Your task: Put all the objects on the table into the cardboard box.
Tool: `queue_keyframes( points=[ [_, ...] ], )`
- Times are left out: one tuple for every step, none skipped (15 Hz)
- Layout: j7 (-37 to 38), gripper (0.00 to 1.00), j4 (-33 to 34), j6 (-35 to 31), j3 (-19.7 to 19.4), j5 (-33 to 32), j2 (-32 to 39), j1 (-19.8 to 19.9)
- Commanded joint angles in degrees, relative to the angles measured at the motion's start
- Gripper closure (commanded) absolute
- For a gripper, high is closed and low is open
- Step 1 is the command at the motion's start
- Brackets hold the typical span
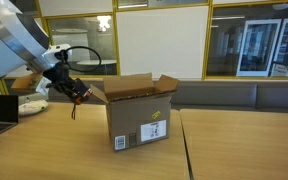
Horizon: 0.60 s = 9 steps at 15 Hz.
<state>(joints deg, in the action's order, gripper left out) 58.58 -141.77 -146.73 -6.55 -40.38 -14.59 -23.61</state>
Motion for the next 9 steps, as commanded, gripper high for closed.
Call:
queue_keyframes(
  points=[
    [-1.0,0.47,3.9,1.5,9.9,1.7,-1.0,9.7],
    [-1.3,0.47,5.1,1.2,11.4,1.7,-0.9,11.6],
    [-1.7,0.47,6.1,0.9,12.4,1.9,-0.8,13.1],
    [-1.9,0.47,7.6,0.5,13.1,1.7,-0.3,14.6],
    [-2.1,0.47,8.9,0.0,13.5,1.5,0.0,16.0],
    [-2.7,0.47,10.5,-0.4,13.5,1.7,0.5,17.2],
    [-3.2,0.47,12.0,-0.7,13.4,2.0,1.0,18.3],
    [-4.0,0.47,13.9,-1.1,13.0,2.5,1.7,19.3],
    [-4.5,0.47,15.6,-1.4,12.8,2.8,2.5,20.2]
  ],
)
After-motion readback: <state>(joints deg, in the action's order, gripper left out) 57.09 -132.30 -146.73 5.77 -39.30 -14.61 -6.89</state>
